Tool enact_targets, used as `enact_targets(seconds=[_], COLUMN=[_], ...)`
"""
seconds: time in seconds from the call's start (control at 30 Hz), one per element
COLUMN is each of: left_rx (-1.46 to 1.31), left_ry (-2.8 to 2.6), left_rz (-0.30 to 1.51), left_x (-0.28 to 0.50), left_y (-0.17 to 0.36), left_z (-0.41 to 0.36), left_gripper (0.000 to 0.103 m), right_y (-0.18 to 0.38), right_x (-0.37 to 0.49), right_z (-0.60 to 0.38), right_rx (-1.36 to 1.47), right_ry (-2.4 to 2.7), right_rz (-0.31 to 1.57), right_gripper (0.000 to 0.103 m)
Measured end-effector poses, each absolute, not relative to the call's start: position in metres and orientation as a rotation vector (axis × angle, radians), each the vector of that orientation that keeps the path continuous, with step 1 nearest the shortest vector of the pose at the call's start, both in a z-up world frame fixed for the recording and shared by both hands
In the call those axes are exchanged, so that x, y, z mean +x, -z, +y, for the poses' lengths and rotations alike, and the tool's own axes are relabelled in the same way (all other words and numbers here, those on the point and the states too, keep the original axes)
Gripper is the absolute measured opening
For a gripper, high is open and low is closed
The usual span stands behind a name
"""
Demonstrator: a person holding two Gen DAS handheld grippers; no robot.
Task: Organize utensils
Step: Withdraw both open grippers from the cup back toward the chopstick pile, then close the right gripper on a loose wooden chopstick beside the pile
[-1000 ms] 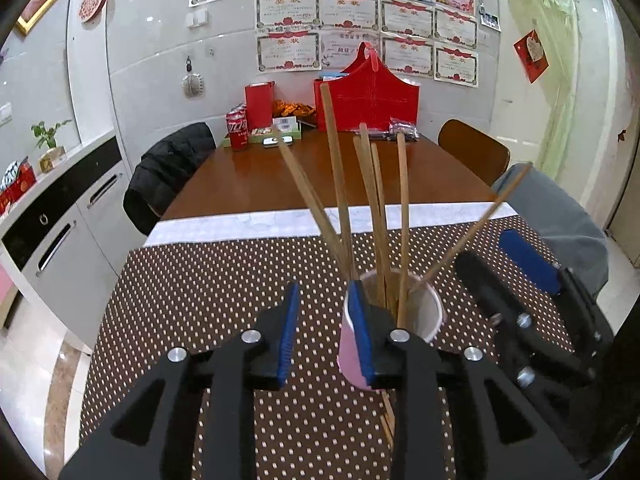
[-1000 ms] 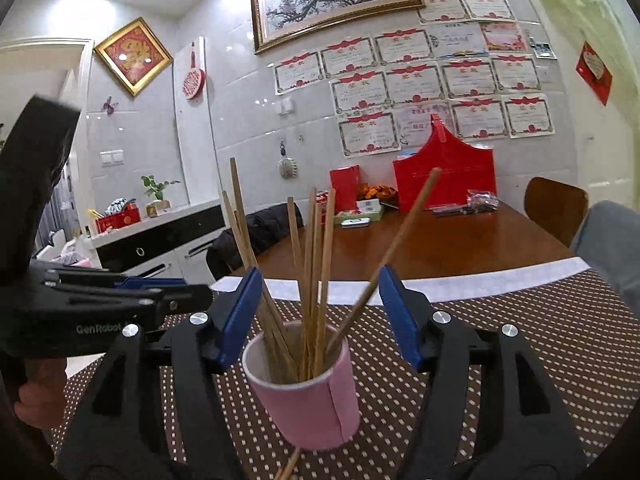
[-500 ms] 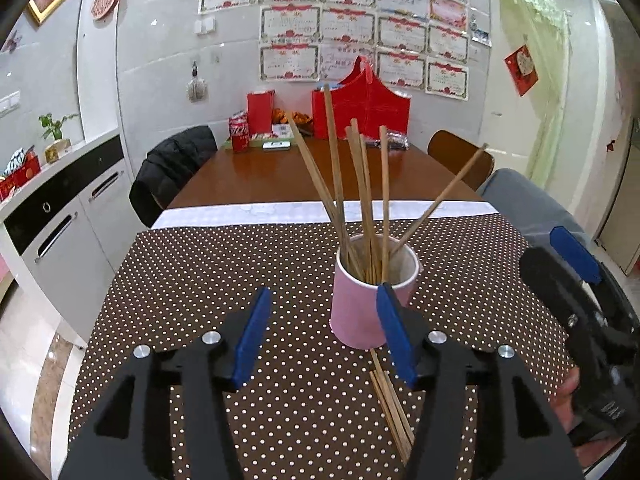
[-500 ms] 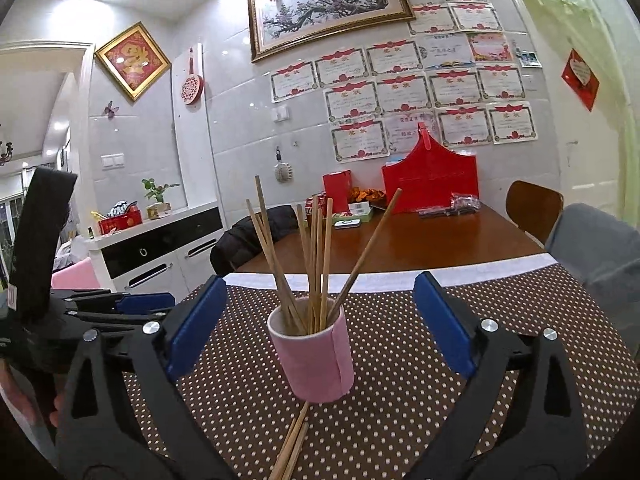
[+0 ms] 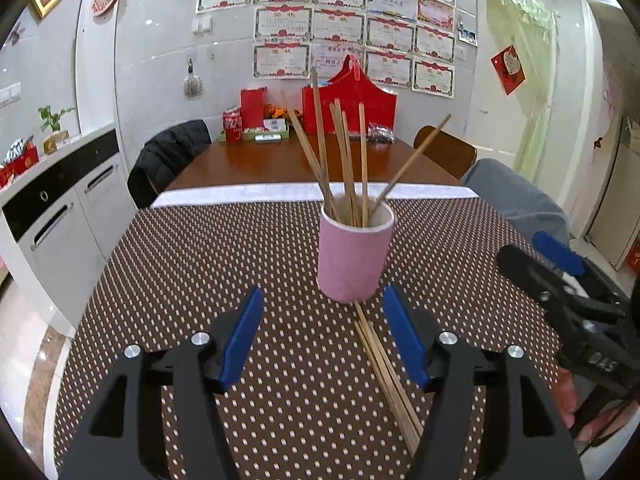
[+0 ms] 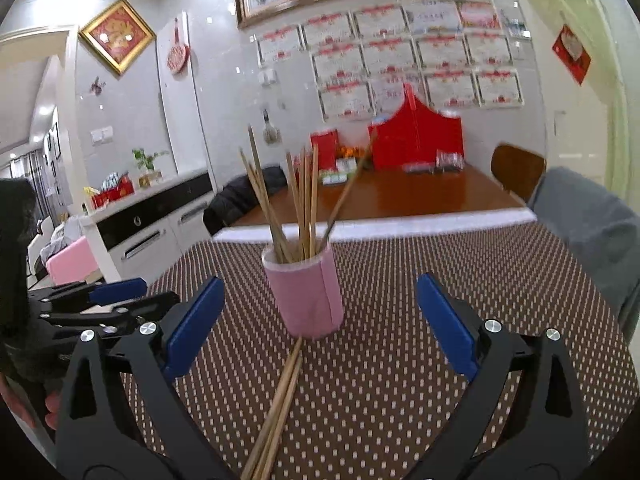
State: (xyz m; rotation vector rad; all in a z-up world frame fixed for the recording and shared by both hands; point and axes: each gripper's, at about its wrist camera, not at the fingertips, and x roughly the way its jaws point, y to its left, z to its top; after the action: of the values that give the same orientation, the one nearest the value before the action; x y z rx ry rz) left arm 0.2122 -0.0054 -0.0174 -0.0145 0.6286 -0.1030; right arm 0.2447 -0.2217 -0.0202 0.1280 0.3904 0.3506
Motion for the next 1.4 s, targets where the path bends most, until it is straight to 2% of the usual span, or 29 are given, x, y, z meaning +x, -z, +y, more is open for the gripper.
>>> enact_targets(seconds=[0.4, 0.63, 1.33, 1.4], left_rx=[-0.041, -0.076, -0.163, -0.161], left_ry=[0.101, 0.092, 0.142, 0.144], left_rz=[0.722, 0.775, 0.845, 0.851], left_x=[0.198, 0.201, 0.192, 0.192], left_y=[0.064, 0.086, 0.119, 0.119], left_z=[0.007, 0.020, 0.034, 0.033], left_gripper=[0.063, 0.063, 0.063, 0.063], right_y=[0.095, 0.121, 0.129, 0.126], right_x=[0.267, 0.277, 0.300, 0.303], right_z=[-0.212, -0.196, -0.135, -0.129], right_rx=[0.114, 0.053, -0.247, -0.245], right_ry=[-0.313, -0.294, -0.127, -0.174], right_rz=[0.744, 0.876, 0.932, 0.931], right_gripper=[0.095, 0.095, 0.096, 0.075])
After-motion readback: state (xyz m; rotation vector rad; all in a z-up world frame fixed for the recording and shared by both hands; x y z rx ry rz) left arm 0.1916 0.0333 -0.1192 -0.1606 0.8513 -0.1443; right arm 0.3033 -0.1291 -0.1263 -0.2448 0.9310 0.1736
